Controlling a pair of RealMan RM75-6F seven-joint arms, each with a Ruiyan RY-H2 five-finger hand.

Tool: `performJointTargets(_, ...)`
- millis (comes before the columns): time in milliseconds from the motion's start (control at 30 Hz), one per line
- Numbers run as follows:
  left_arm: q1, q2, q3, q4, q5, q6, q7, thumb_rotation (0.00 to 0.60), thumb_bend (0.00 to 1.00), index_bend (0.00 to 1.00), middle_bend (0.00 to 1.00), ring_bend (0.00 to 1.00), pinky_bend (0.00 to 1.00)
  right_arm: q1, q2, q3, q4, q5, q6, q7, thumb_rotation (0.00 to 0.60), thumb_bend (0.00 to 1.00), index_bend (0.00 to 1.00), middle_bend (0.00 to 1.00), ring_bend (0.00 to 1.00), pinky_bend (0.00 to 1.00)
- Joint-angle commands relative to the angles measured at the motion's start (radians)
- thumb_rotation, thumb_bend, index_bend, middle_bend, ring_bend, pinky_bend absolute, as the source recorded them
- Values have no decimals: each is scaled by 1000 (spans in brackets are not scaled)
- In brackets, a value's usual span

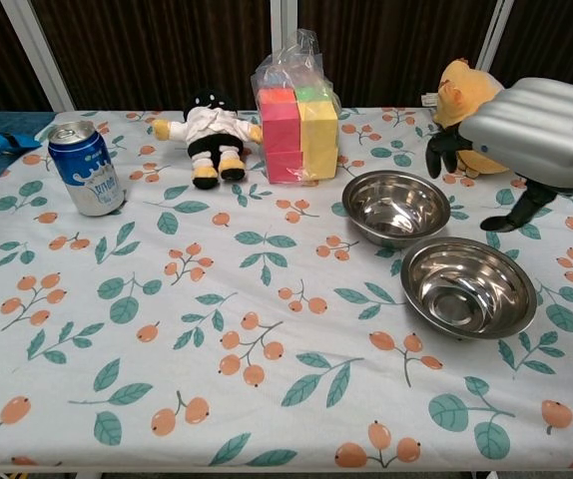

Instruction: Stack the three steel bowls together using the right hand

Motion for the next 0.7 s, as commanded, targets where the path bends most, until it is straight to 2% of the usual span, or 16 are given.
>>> performJointTargets(33,2,1,1,-2,-3,-1,1,600,128,315,314,245,313,-78,107,-94,-133,-15,50,-76,600,75,348,387,800,785)
performJointTargets(133,3,2,3,-7,-1,-1,6,600,128,315,314,245,313,-107,125,-140,-153,-11,44,-89,600,78,350,388,803,785)
performJointTargets(267,3,3,4,-14,8,5,13,600,127,315,314,245,313,-127,99,-167,-109,-15,28,-67,600,85,366,389,802,785)
performJointTargets(700,-2,2,-3,-18,3,3,26,600,131,315,314,245,313,-109,-28,-158,27,-72,-35,5,600,102,404,416,802,785)
